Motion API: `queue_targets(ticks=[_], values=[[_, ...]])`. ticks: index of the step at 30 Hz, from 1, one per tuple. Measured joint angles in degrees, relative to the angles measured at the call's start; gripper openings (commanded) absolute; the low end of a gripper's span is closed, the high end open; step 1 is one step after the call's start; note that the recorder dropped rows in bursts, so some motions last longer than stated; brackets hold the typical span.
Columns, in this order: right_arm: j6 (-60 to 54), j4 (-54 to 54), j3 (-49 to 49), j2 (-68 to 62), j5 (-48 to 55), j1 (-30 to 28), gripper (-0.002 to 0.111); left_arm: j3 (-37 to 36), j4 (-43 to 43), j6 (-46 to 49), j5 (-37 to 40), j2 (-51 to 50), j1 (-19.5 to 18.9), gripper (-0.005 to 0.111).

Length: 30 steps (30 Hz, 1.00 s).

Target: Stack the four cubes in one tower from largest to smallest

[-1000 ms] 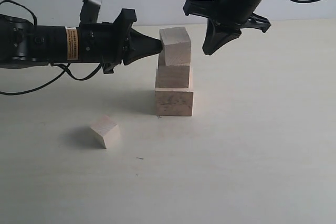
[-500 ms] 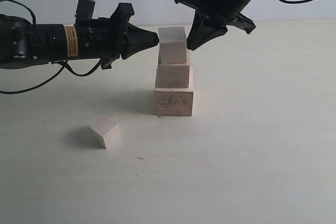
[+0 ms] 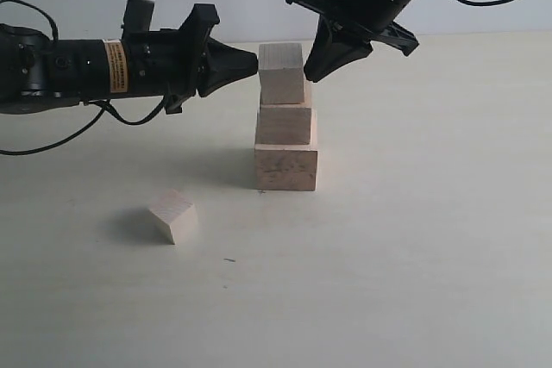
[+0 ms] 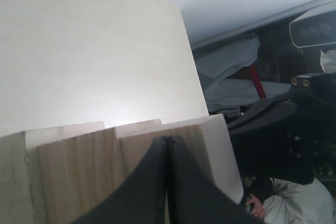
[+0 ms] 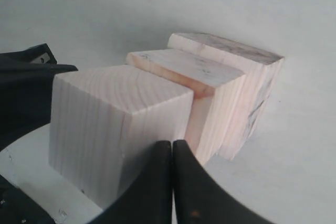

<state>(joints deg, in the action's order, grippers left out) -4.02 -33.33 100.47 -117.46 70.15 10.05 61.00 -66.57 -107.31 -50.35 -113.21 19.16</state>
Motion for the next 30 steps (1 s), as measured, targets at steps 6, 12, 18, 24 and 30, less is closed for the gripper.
queue_targets(ticks=[6,12,18,24,30], values=[[0.62,2.53,0.0,0.0,0.0,0.0,0.0,0.0,0.0,0.15,-0.48,0.0,0.0,0.0],[1.09,3.88,0.0,0.0,0.0,0.0,0.0,0.0,-0.12,0.2,-0.6,0.0,0.0,0.0],[1.2,3.81,0.0,0.0,0.0,0.0,0.0,0.0,1.2,0.33,-0.6,0.0,0.0,0.0],[1.2,5.3,0.0,0.09,0.0,0.0,0.0,0.0,4.64,1.39,-0.81,0.0,-1.08,0.0],[1.76,10.83,0.0,2.39,0.0,0.0,0.0,0.0,5.22,1.53,-0.91,1.12,-7.87,0.0]])
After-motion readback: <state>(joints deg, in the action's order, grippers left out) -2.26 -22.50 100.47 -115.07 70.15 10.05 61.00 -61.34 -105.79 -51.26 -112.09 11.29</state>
